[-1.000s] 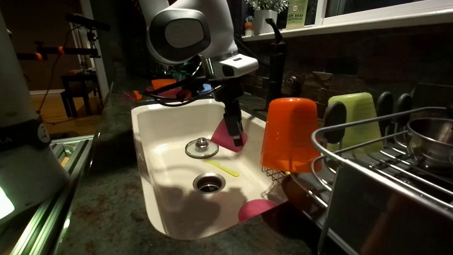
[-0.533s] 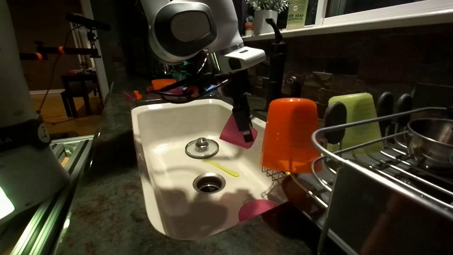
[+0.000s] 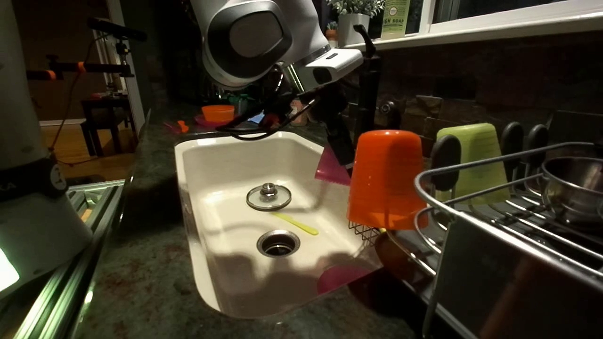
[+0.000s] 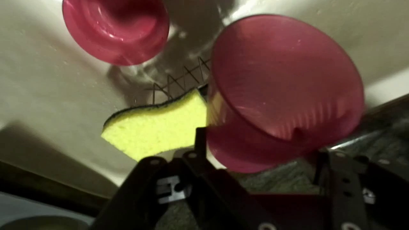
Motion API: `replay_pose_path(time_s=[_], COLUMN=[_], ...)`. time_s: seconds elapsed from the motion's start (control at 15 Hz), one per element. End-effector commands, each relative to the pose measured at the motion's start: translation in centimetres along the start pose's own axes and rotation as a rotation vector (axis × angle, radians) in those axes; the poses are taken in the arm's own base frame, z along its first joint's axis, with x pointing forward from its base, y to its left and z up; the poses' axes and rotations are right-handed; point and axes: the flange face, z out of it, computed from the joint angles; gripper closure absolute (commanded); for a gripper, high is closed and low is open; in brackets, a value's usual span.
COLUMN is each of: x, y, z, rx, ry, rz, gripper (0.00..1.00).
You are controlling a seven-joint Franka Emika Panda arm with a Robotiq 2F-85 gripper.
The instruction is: Put the pink cup on the dishrack.
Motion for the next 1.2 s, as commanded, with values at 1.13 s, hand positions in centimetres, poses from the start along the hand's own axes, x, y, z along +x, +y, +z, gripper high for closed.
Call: replay_pose_path(time_s=[1.13], x=[3.9], y=[0.9], z=[-5.4], rx=[-0.066], ry=[0.518], rz=[0.053], gripper=[0.57])
